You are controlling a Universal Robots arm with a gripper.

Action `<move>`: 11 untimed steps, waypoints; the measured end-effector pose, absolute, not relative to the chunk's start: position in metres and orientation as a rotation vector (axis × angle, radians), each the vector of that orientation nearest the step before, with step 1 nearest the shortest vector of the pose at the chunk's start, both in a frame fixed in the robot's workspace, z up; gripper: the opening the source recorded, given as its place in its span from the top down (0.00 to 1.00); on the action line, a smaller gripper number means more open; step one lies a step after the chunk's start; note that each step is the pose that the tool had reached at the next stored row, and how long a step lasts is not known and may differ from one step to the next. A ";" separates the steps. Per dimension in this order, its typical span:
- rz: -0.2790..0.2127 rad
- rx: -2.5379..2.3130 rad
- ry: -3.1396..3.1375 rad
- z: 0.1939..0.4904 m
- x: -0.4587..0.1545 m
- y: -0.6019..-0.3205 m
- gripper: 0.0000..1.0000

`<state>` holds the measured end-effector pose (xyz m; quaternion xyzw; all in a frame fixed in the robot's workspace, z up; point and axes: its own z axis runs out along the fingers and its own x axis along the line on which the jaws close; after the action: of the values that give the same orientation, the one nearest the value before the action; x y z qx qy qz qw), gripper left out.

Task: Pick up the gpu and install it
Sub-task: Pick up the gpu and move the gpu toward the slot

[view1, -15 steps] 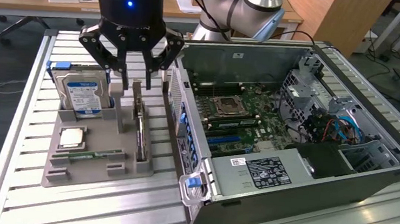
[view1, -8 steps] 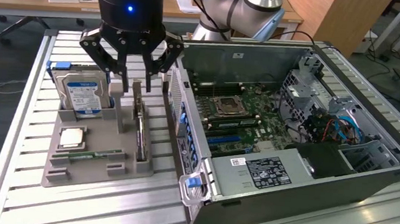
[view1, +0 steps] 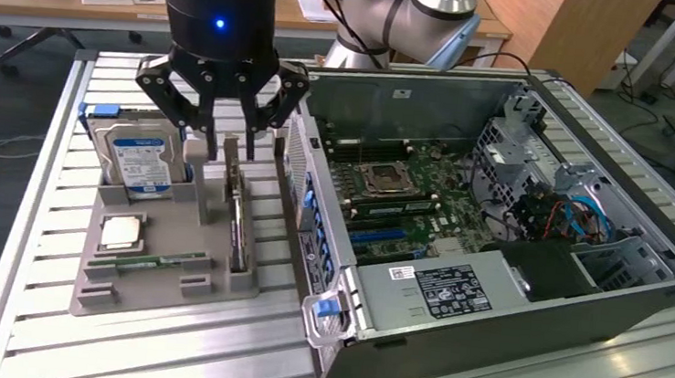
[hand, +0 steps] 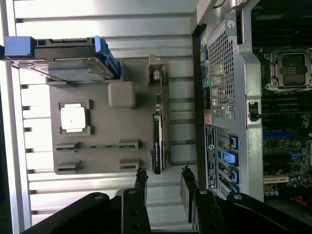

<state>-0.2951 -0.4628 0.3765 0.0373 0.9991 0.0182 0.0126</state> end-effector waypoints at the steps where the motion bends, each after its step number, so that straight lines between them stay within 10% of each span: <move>1: 0.057 0.116 3.114 0.376 -0.295 -0.463 0.58; 11: 0.057 0.116 3.114 0.368 -0.295 -0.463 0.58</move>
<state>-0.2951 -0.4628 0.3685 0.0374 0.9991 0.0182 0.0126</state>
